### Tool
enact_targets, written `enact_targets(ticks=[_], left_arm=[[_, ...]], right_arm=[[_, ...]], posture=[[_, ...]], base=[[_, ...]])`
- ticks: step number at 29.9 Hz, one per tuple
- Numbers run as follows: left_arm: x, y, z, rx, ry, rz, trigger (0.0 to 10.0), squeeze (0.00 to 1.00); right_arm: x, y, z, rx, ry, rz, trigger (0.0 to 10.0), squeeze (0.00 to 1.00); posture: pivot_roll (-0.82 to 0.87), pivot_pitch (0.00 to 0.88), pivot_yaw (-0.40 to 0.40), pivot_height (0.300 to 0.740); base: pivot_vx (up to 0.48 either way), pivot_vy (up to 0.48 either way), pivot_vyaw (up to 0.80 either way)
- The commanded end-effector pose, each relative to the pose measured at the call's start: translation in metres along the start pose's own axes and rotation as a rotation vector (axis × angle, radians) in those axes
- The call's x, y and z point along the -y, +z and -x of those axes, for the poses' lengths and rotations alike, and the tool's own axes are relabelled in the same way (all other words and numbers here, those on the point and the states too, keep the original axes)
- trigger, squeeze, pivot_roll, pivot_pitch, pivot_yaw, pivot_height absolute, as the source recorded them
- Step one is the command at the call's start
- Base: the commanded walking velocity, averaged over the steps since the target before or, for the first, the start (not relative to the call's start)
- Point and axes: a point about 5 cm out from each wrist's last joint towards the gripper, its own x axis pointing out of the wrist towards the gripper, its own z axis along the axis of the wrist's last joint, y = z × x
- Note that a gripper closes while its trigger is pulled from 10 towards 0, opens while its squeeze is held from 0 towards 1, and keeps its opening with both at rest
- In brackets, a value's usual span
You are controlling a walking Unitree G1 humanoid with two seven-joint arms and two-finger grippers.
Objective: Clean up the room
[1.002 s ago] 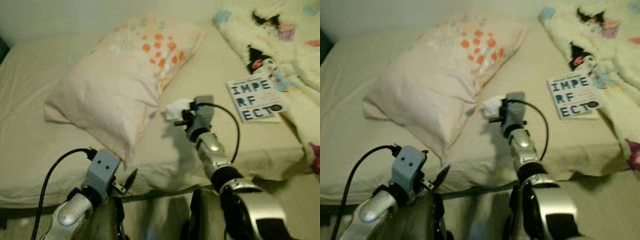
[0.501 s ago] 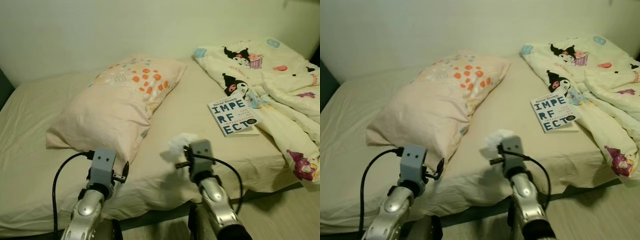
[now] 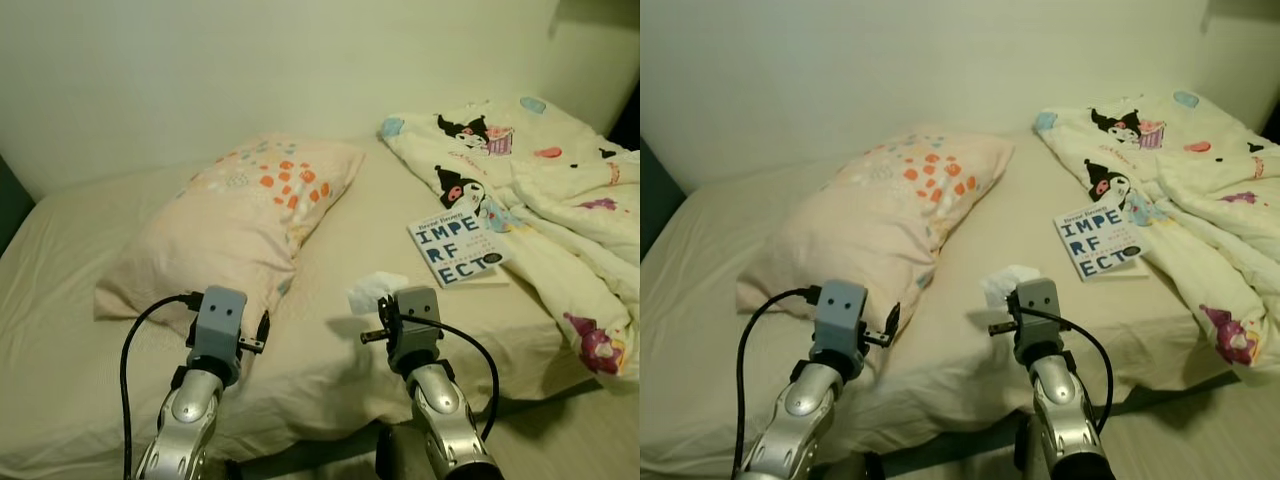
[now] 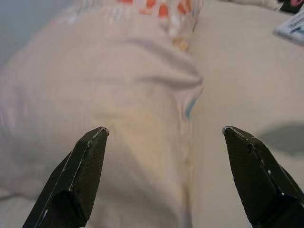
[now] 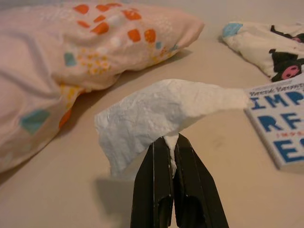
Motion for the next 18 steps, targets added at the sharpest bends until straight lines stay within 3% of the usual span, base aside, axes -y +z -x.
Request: enact_targets(ticks=[1,10,15,18], left_arm=[[-0.002,-0.003,0.000,-0.002,0.015,-0.009,10.0,0.00],[-0.008,0.003,-0.006,0.030,0.056,0.007,10.0,0.00],[-0.006,-0.002,-0.001,-0.002,0.017,0.090,10.0,0.00],[-0.006,-0.001,0.001,0.008,0.017,0.075,10.0,0.00]], right_arm=[[-0.005,0.002,-0.001,0.000,0.011,-0.015,10.0,0.00],[-0.014,0.001,-0.003,-0.025,0.050,-0.038,10.0,0.00],[-0.016,0.001,-0.004,-0.027,0.061,-0.040,10.0,0.00],[-0.016,0.002,-0.004,-0.027,0.061,-0.040,10.0,0.00]], posture=[[-0.07,0.010,0.024,0.638],[-0.05,0.000,0.007,0.668],[-0.05,0.000,0.004,0.698],[-0.05,0.000,0.004,0.708]], base=[[0.000,0.000,0.00],[0.000,0.000,0.00],[0.000,0.000,0.00],[0.000,0.000,0.00]])
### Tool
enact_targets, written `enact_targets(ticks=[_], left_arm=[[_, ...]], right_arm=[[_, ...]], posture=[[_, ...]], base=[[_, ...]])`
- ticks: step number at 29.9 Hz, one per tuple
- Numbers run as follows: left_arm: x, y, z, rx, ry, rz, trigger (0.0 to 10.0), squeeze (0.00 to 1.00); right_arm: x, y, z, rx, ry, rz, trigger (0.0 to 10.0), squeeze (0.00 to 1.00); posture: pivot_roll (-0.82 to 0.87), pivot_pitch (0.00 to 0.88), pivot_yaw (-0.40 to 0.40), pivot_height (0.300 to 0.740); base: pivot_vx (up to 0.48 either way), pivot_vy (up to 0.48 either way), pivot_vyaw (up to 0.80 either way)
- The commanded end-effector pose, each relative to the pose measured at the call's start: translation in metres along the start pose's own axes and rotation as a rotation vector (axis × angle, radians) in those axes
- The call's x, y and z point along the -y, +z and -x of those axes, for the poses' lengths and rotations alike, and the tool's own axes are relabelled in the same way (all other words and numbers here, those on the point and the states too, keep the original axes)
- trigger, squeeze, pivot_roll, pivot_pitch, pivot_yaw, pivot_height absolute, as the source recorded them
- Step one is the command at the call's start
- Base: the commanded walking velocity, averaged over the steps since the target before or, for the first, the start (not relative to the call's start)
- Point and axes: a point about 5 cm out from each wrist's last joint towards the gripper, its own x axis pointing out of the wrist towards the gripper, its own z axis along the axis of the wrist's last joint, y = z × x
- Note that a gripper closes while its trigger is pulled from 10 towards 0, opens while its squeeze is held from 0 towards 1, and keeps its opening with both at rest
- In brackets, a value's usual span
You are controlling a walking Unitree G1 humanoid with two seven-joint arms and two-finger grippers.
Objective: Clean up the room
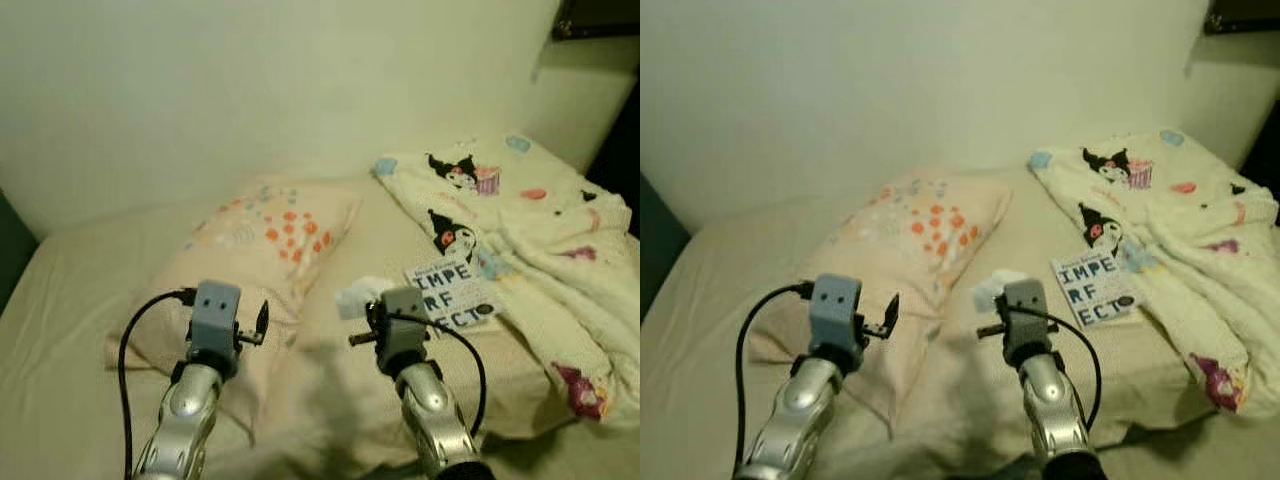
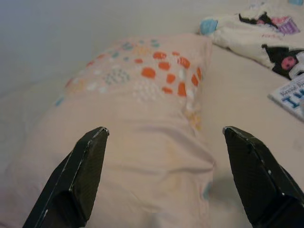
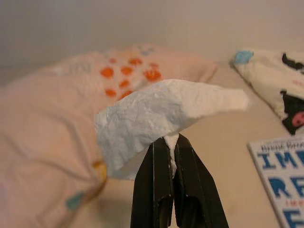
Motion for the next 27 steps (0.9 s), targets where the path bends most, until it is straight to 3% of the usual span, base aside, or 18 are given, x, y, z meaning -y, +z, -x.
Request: enact_targets(ticks=[1,14,21,27], left_arm=[[-0.002,-0.002,0.004,-0.003,0.013,-0.027,10.0,0.00],[-0.010,-0.008,0.013,-0.002,0.054,-0.053,10.0,0.00],[-0.011,-0.010,0.017,-0.012,0.075,-0.068,10.0,0.00],[-0.009,-0.010,0.017,-0.008,0.065,-0.066,10.0,0.00]], right_arm=[[-0.002,0.002,-0.001,0.004,0.004,-0.015,10.0,0.00],[-0.006,-0.002,-0.001,-0.028,0.037,0.007,10.0,0.00],[-0.019,-0.006,0.002,-0.053,0.107,0.037,10.0,0.00],[-0.023,-0.005,0.002,-0.044,0.136,0.054,10.0,0.00]], posture=[[-0.05,0.000,0.004,0.718],[-0.05,0.006,0.001,0.740],[-0.04,0.017,-0.004,0.740],[-0.04,0.019,-0.004,0.740]], base=[[0.000,0.000,0.00],[0.000,0.000,0.00],[0.000,0.000,0.00],[0.000,0.000,0.79]])
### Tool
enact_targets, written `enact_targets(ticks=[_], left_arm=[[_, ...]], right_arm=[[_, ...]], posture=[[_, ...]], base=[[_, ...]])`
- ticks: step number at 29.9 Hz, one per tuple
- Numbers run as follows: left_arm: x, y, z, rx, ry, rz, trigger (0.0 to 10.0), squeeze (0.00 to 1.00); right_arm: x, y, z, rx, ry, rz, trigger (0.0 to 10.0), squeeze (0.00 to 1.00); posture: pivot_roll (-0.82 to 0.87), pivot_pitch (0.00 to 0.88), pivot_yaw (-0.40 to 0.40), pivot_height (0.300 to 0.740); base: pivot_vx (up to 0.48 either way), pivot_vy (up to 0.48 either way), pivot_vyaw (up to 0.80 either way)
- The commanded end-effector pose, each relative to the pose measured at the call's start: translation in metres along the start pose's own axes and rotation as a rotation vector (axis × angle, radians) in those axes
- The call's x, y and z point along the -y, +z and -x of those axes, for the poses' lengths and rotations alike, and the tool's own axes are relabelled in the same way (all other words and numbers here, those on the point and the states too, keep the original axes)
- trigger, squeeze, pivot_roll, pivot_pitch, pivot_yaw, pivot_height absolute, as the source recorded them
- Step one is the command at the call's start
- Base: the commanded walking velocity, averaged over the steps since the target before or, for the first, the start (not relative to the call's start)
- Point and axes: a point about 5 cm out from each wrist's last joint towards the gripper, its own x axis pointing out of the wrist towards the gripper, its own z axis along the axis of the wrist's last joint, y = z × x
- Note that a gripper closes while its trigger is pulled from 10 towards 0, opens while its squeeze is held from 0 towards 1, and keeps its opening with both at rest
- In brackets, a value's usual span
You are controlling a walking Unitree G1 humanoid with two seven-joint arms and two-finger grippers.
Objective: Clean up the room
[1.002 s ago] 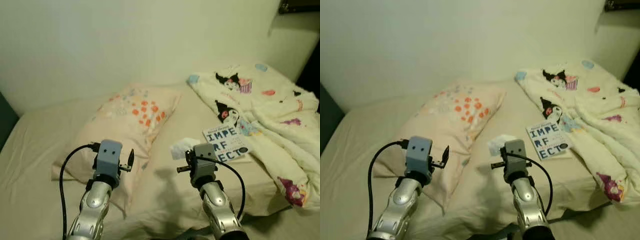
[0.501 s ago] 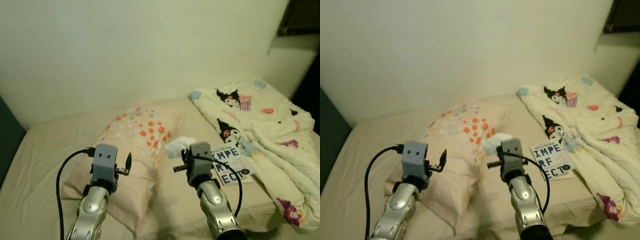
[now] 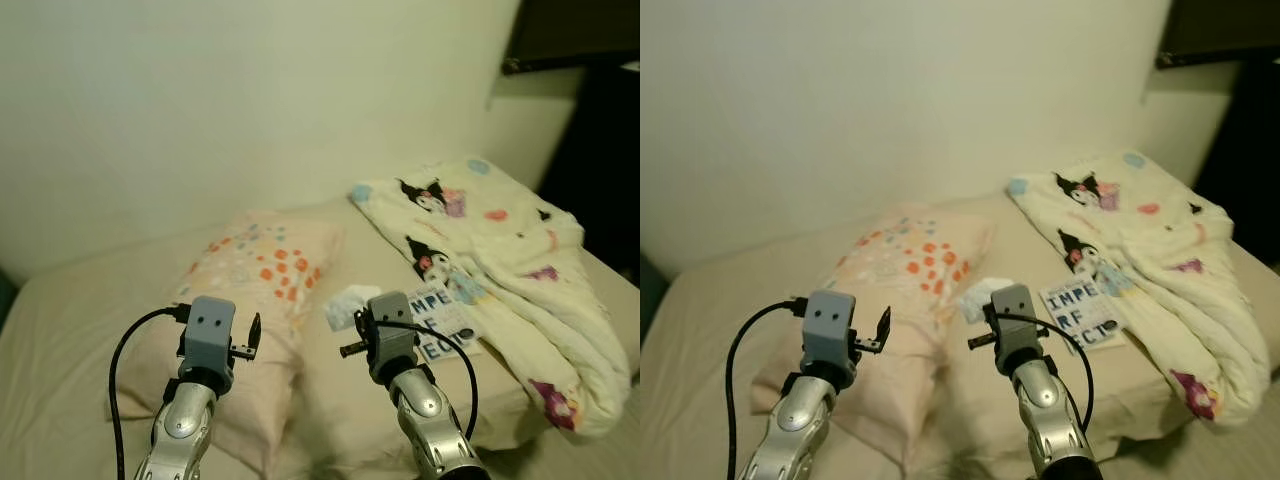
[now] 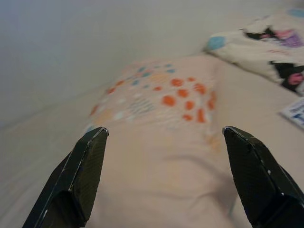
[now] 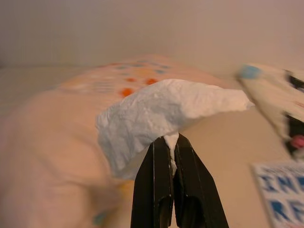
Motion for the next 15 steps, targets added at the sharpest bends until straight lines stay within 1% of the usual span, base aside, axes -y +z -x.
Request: enact_targets(ticks=[1,15], left_arm=[[-0.0024,-0.0020,0.0032,-0.004,0.000,-0.021,10.0,0.00],[0.0014,-0.0024,0.0048,-0.012,-0.023,-0.028,10.0,0.00]], right_arm=[[-0.0068,0.0006,-0.0004,0.000,0.026,0.009,10.0,0.00],[-0.0049,-0.0013,0.0004,-0.013,0.019,0.007,10.0,0.00]], posture=[[-0.04,0.021,-0.004,0.740],[-0.04,0.028,-0.002,0.740]], base=[[0.000,0.000,0.80],[0.000,0.000,0.80]])
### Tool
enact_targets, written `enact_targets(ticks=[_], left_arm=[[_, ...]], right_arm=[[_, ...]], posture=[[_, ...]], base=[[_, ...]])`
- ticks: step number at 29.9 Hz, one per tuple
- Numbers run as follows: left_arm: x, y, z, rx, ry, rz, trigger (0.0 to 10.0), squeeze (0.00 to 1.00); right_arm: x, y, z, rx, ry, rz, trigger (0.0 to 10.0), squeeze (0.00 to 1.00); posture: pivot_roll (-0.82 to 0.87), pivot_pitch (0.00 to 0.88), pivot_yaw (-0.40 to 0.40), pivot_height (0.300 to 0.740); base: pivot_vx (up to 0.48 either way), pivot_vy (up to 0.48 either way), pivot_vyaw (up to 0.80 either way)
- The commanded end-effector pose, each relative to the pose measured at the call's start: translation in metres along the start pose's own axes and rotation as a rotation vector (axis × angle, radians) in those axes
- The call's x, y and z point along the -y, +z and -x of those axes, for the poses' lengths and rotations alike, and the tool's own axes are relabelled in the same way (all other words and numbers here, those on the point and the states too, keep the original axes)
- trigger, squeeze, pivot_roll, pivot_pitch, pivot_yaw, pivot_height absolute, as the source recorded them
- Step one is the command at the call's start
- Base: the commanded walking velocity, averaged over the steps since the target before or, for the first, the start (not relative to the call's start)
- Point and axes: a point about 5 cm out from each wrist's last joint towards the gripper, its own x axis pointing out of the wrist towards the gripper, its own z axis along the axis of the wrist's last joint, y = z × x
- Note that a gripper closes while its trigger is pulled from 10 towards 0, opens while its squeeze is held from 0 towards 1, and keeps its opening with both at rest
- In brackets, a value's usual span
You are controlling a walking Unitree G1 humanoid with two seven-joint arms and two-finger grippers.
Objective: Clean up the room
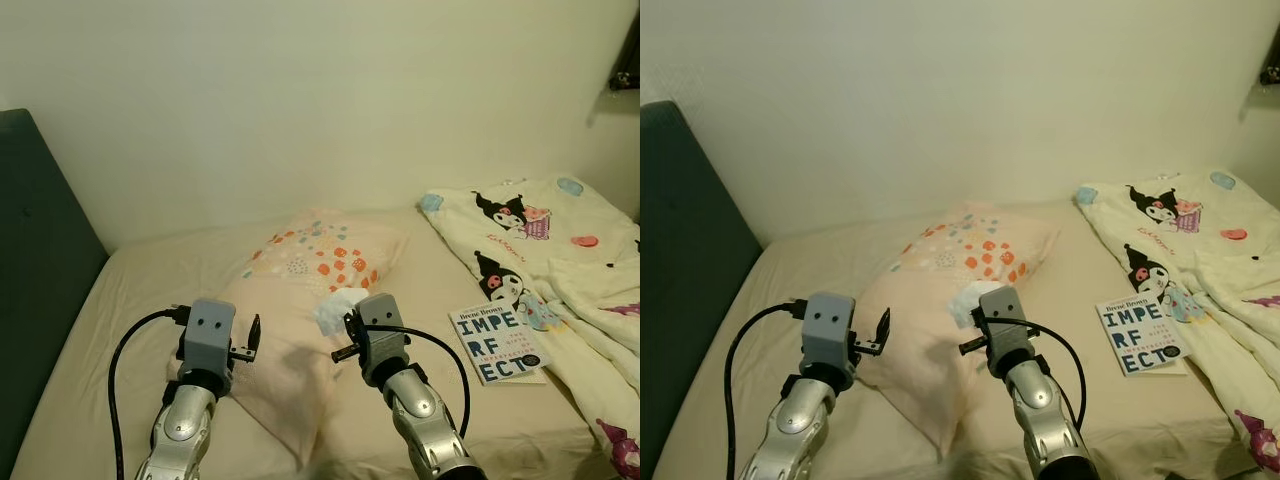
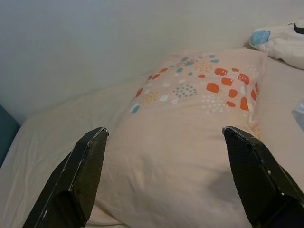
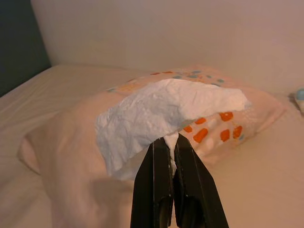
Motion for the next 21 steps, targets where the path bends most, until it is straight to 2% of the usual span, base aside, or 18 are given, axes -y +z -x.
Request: enact_targets(ticks=[1,17,18,21], left_arm=[[-0.0023,-0.0018,0.0031,-0.011,-0.007,-0.020,10.0,0.00],[-0.0015,-0.0013,0.0025,-0.006,-0.036,-0.030,10.0,0.00],[-0.0022,-0.0002,0.0021,-0.003,-0.033,-0.058,10.0,0.00],[-0.0026,-0.0004,0.0020,-0.008,-0.027,-0.059,10.0,0.00]], right_arm=[[-0.0035,-0.0013,0.0006,-0.011,0.007,-0.002,10.0,0.00],[-0.0032,-0.0013,0.0005,-0.008,-0.001,-0.003,10.0,0.00],[-0.0036,-0.0012,0.0006,-0.007,0.001,0.001,10.0,0.00],[-0.0045,-0.0008,0.0006,-0.005,0.005,0.005,10.0,0.00]], posture=[[-0.03,0.028,-0.002,0.740],[-0.04,0.024,0.011,0.740],[-0.03,0.021,0.012,0.740],[-0.03,0.021,0.011,0.740]], base=[[0.000,0.000,0.80],[0.000,0.000,0.80],[0.000,-0.480,0.80],[0.000,-0.480,0.80]])
